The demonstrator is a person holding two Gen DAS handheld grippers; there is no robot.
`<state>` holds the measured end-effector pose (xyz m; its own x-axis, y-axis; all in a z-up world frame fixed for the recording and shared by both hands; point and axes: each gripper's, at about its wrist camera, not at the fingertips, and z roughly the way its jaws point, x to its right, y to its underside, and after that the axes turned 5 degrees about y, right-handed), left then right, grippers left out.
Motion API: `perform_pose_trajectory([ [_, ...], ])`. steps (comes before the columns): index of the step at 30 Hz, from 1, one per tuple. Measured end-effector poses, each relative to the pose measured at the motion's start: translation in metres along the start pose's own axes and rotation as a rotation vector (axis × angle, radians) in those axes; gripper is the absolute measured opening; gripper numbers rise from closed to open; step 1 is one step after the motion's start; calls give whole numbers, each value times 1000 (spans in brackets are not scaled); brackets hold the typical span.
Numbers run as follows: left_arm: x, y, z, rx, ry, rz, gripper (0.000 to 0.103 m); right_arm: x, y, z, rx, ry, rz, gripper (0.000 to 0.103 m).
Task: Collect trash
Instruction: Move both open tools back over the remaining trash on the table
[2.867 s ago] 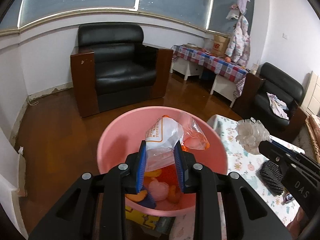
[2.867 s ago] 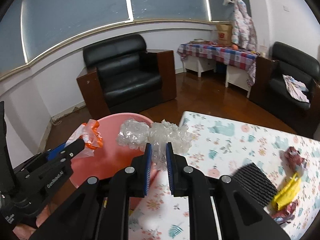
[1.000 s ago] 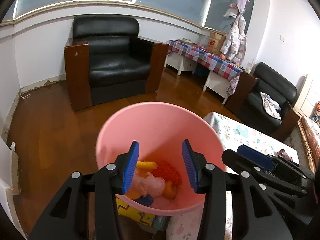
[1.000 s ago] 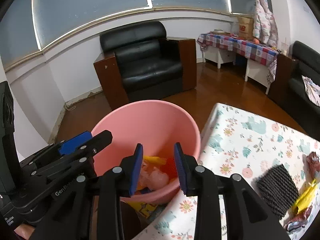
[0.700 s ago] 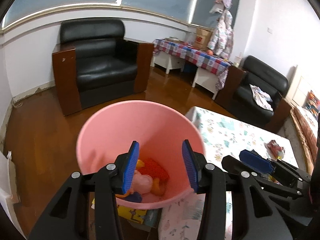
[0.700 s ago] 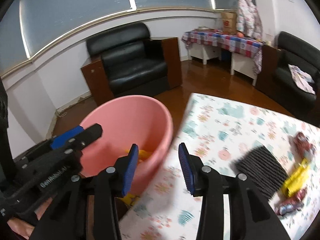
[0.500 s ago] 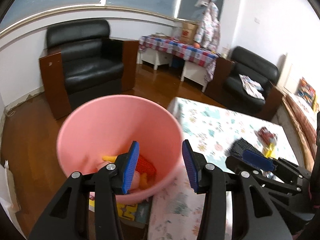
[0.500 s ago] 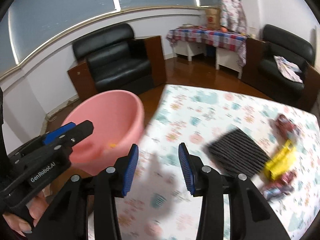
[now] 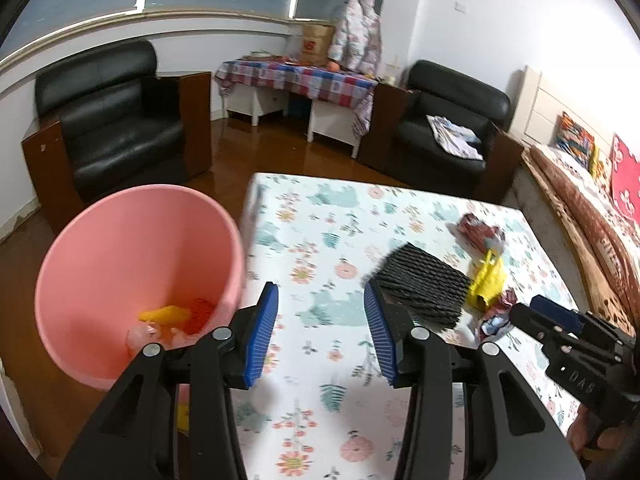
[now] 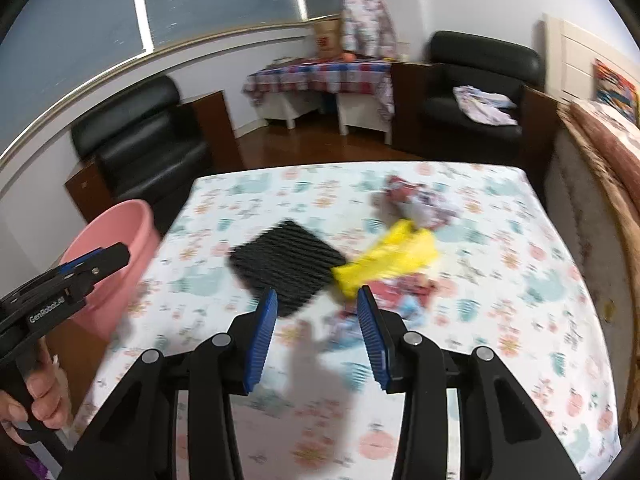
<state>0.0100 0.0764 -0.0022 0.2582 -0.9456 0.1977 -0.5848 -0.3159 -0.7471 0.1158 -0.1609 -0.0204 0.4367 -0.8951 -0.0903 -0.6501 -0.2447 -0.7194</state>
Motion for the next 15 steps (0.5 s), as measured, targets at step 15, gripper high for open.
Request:
perform_pose_trajectory([
  [15,32,0,55,-175,126,-73,45,49,22,11,-74,-16,202,42],
])
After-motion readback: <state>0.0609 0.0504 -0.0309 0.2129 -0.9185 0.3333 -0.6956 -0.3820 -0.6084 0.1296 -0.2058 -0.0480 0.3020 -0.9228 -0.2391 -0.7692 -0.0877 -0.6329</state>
